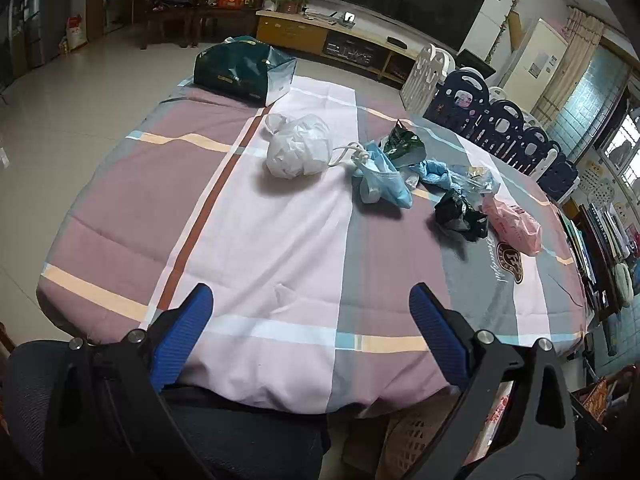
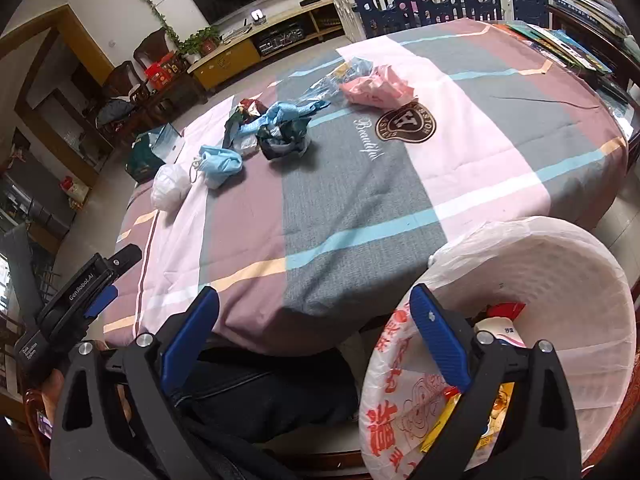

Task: Collect trash
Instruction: 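Move both tools back over the trash on the table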

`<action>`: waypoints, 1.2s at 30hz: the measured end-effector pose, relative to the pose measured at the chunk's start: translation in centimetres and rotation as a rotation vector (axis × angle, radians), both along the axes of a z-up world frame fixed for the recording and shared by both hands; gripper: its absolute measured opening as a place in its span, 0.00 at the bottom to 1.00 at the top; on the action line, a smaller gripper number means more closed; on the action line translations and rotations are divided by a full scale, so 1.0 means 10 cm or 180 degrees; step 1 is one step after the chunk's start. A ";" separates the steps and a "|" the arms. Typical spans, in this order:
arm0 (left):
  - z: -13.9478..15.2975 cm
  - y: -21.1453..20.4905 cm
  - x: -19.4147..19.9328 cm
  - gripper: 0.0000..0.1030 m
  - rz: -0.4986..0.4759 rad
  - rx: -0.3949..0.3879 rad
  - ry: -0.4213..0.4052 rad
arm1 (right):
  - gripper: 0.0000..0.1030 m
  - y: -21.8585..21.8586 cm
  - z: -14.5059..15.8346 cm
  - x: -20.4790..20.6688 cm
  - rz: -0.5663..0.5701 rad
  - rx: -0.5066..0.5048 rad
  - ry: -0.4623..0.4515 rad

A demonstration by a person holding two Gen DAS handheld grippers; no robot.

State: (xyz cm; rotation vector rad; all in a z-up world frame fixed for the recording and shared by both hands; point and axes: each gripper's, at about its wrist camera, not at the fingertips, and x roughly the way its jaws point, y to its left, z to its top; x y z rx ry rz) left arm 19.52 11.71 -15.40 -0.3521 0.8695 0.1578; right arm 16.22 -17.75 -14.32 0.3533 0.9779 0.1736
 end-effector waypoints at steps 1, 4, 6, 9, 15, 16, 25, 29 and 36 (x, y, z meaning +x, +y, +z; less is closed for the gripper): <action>0.00 0.00 0.00 0.95 0.0000 -0.0005 -0.0002 | 0.91 0.02 -0.01 0.00 0.0007 0.0001 0.0013; 0.00 0.01 -0.01 0.95 0.0014 -0.0032 -0.0008 | 0.91 0.05 -0.02 0.00 0.0015 -0.0013 0.0035; 0.00 0.03 -0.01 0.95 0.0046 -0.0058 -0.0013 | 0.91 0.07 -0.03 0.03 0.0014 -0.0019 0.0056; -0.01 0.10 -0.03 0.95 0.0212 -0.0076 -0.0008 | 0.91 0.13 -0.02 0.18 0.0024 -0.0067 0.0002; -0.09 0.33 -0.04 0.95 0.0646 -0.0258 0.0119 | 0.91 0.44 0.06 0.56 0.0177 -0.0189 -0.0103; -0.12 0.40 -0.05 0.95 0.0731 -0.0383 0.0123 | 0.91 0.53 0.08 0.65 0.0241 -0.0211 -0.0148; -0.20 0.75 -0.25 0.96 0.1399 -0.0863 -0.0005 | 0.91 1.40 -0.25 1.63 0.0780 -0.0618 -0.0236; -0.18 0.71 -0.24 0.96 0.1339 -0.0809 -0.0035 | 0.91 1.72 -0.50 1.88 0.0963 -0.0983 -0.0386; -0.21 0.74 -0.21 0.96 0.1373 -0.0864 -0.0024 | 0.97 1.85 -0.75 2.25 0.1068 -0.1112 -0.0375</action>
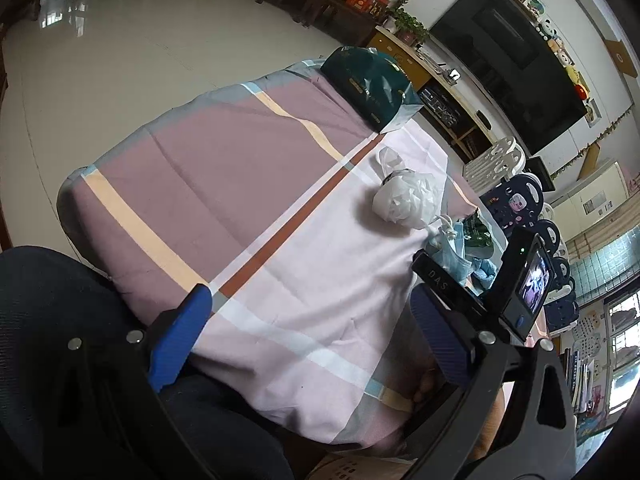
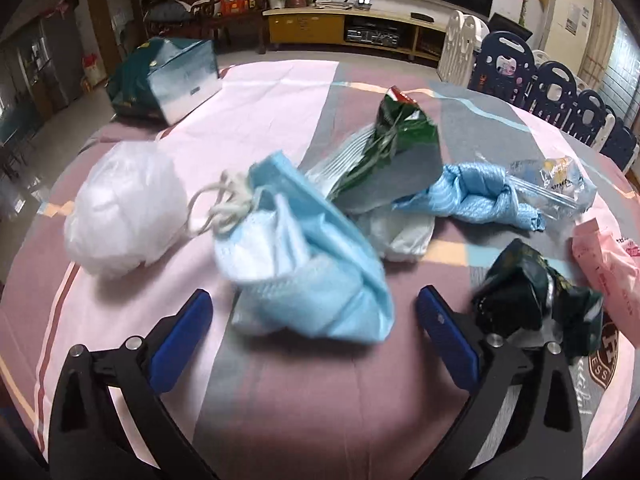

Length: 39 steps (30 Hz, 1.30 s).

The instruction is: Collect trash

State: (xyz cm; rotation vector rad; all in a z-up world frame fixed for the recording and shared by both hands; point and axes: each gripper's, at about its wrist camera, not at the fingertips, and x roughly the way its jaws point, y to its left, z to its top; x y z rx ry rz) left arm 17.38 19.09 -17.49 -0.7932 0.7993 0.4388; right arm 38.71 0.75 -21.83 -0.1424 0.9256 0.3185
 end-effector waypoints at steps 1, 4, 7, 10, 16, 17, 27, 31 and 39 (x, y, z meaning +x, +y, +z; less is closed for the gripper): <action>-0.02 0.00 0.02 0.96 0.0009 -0.0006 0.0035 | 0.98 -0.01 0.00 0.03 -0.0004 0.0007 0.0005; -0.08 -0.01 0.10 0.96 -0.0014 -0.0009 0.0204 | 0.98 0.00 0.00 0.05 -0.0003 -0.0006 0.0004; -0.14 0.01 0.13 0.96 -0.0013 -0.0097 0.0256 | 0.98 0.01 0.00 0.05 -0.0002 -0.0007 0.0004; -0.14 0.00 0.12 0.96 -0.0017 -0.0165 0.0219 | 0.98 0.01 0.00 0.05 -0.0003 -0.0006 0.0004; -0.03 -0.11 0.13 0.96 -0.0148 -0.0019 0.0051 | 0.98 0.01 -0.01 0.04 -0.0003 -0.0006 0.0003; -0.02 -0.08 0.13 0.96 -0.0136 -0.0033 0.0027 | 0.98 0.01 0.00 0.04 -0.0003 -0.0006 0.0003; -0.01 0.23 0.15 0.96 0.0099 -0.0181 -0.0049 | 0.98 0.00 -0.01 0.04 -0.0004 -0.0007 0.0003; -0.01 0.25 0.15 0.96 0.0105 -0.0200 -0.0043 | 0.98 0.00 0.00 0.04 -0.0005 -0.0007 0.0003; 0.05 0.14 0.15 0.96 -0.0012 -0.0079 -0.0092 | 0.98 0.01 -0.01 0.04 -0.0006 -0.0008 0.0002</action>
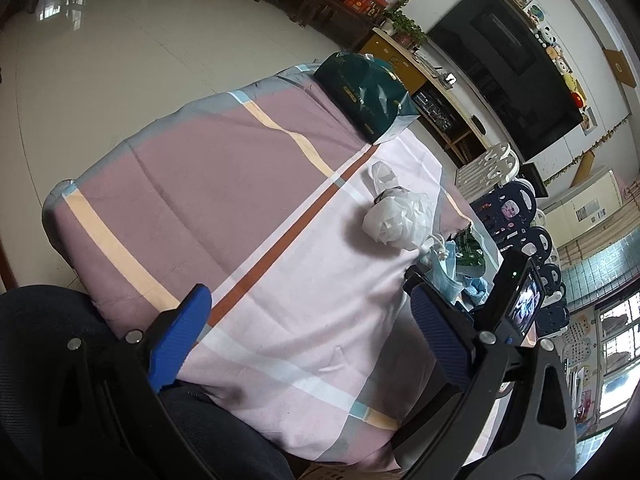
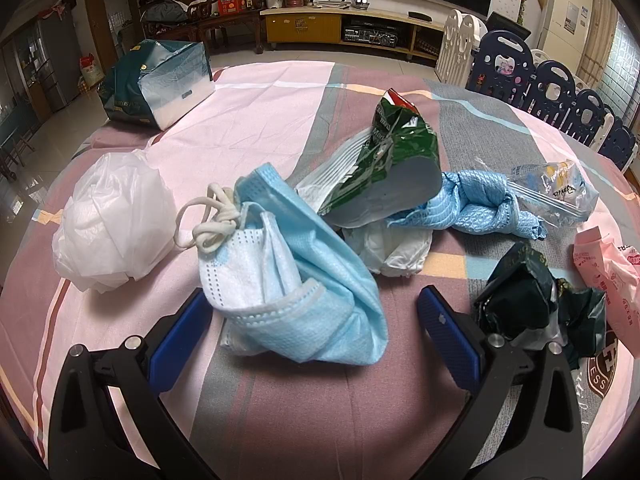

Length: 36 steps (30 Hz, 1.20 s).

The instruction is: Collect trash

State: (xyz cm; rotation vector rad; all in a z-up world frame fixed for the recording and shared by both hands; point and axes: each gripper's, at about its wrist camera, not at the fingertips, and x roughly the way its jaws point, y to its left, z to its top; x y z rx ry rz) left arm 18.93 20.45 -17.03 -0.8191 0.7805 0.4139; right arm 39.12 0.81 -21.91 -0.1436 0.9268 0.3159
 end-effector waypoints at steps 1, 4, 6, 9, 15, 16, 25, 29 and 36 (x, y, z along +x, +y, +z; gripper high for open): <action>0.00 0.00 0.00 0.96 0.0000 0.0004 0.0008 | 0.98 0.00 0.00 0.00 0.0000 0.0000 0.0000; -0.03 0.02 0.01 0.96 0.0018 -0.0064 0.0031 | 0.98 0.00 0.00 0.00 0.0000 0.0000 0.0000; -0.04 0.02 0.00 0.96 0.0019 -0.0079 0.0028 | 0.98 0.00 0.00 0.00 0.0000 0.0000 0.0000; -0.03 0.01 0.00 0.96 0.0010 -0.0051 0.0026 | 0.98 0.00 0.00 0.00 0.0000 0.0000 0.0000; -0.06 0.03 -0.01 0.96 0.0049 -0.0119 0.0049 | 0.98 0.00 0.00 0.00 0.0000 0.0000 0.0000; -0.06 0.04 -0.01 0.96 0.0051 -0.0122 0.0053 | 0.98 0.00 0.00 0.00 -0.0001 0.0000 0.0000; -0.05 0.02 0.00 0.96 0.0019 -0.0090 0.0037 | 0.98 0.00 0.00 0.00 -0.0001 0.0000 0.0000; -0.06 0.03 0.00 0.96 0.0033 -0.0122 0.0048 | 0.98 0.00 0.00 0.00 -0.0001 0.0000 0.0000; -0.15 0.14 -0.03 0.96 0.0160 -0.0198 0.0206 | 0.98 0.00 0.00 0.00 -0.0001 0.0000 0.0000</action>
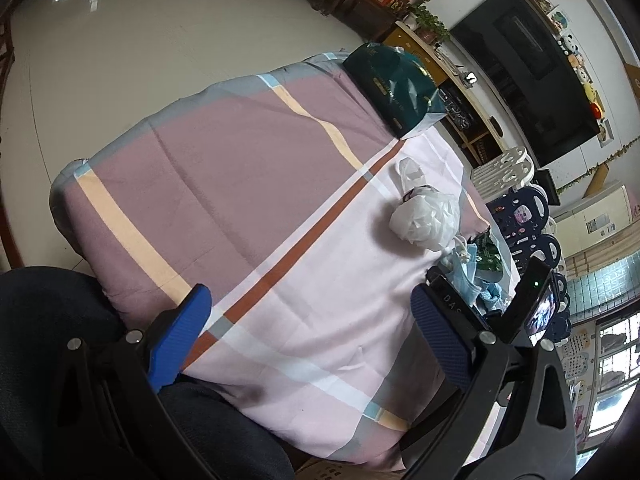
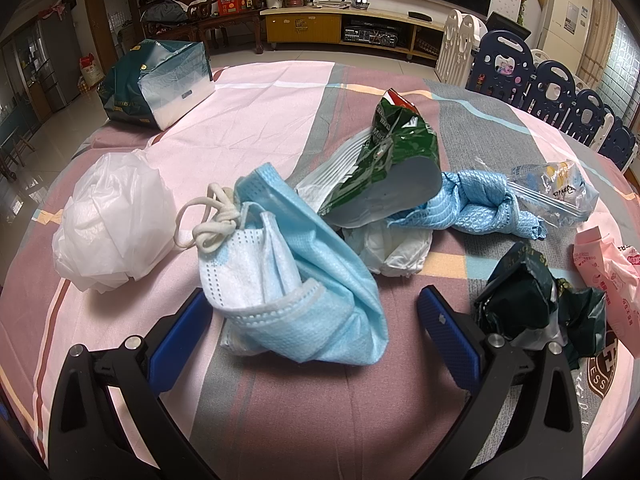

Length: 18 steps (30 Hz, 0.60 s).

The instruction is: Collect trash

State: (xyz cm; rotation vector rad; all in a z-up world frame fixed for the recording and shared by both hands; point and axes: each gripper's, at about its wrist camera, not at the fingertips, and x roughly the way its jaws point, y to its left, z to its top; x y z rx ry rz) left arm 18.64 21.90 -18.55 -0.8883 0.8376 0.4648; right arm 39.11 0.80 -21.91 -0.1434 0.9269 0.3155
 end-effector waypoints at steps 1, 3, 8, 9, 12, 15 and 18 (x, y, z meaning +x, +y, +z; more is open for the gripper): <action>-0.01 0.02 -0.01 0.96 0.0024 -0.0030 0.0007 | 0.98 0.00 0.00 0.00 0.0000 0.0000 0.0000; -0.02 0.05 -0.05 0.96 0.0065 -0.0091 -0.0025 | 0.98 0.00 0.00 0.00 0.0000 0.0000 0.0000; -0.06 0.04 -0.09 0.96 0.0052 -0.0253 -0.0086 | 0.98 0.00 0.00 0.00 0.0000 0.0000 0.0000; -0.05 0.02 -0.10 0.96 0.0056 -0.0232 -0.0086 | 0.98 0.00 0.00 0.00 0.0000 0.0000 0.0000; 0.06 -0.12 -0.11 0.96 -0.0021 0.0081 -0.0150 | 0.98 0.00 0.00 0.00 -0.0001 -0.0001 0.0000; 0.24 -0.40 -0.08 0.96 -0.0229 0.0723 -0.0230 | 0.98 0.00 0.00 0.00 -0.0001 -0.0001 0.0000; 0.35 -0.63 -0.02 0.96 -0.0488 0.1185 -0.0256 | 0.98 0.00 0.01 0.00 -0.0001 -0.0001 0.0000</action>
